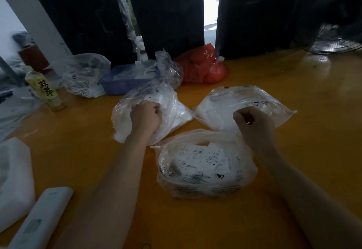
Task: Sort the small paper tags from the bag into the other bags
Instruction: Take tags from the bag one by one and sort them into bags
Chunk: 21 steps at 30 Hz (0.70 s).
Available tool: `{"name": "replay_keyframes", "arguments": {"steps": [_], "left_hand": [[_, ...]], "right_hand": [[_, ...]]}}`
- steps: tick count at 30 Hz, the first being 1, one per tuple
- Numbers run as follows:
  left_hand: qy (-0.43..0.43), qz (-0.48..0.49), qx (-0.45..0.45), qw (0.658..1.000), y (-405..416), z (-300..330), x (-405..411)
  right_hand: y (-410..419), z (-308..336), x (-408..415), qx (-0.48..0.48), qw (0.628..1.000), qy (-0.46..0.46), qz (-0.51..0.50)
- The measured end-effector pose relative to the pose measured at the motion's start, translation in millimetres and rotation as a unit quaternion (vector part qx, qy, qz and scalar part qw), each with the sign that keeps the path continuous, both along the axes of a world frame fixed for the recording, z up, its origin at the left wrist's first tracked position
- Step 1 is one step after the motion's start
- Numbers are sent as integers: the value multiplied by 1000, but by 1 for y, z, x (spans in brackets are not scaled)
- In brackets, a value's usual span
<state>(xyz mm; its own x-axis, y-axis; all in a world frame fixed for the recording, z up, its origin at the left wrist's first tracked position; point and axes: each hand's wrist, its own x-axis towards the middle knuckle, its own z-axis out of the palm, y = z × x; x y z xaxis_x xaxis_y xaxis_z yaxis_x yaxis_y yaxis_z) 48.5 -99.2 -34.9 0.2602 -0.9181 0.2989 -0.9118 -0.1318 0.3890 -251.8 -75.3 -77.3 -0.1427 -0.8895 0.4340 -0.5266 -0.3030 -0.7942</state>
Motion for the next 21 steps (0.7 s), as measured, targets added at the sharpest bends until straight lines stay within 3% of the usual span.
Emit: {"name": "replay_keyframes", "arguments": {"steps": [2, 5, 10, 13, 17, 21], "left_hand": [[-70, 9, 56, 996, -8, -1, -5], [-108, -7, 109, 988, -17, 0, -10], [-112, -32, 123, 986, -24, 2, -6], [-92, -9, 43, 995, -18, 2, 0], [-43, -8, -84, 995, 0, 6, -3], [55, -52, -276, 958, 30, 11, -27]], "right_hand": [[-3, -1, -3, -4, 1000, 26, -8], [-11, -5, -7, 7, 992, 121, -35], [-20, -9, -12, 147, 927, 343, -27], [-19, -11, -14, 176, 917, 358, -19], [-18, -10, -13, 128, 930, 341, -57], [-15, -6, -10, 98, 945, 296, -96]]}}
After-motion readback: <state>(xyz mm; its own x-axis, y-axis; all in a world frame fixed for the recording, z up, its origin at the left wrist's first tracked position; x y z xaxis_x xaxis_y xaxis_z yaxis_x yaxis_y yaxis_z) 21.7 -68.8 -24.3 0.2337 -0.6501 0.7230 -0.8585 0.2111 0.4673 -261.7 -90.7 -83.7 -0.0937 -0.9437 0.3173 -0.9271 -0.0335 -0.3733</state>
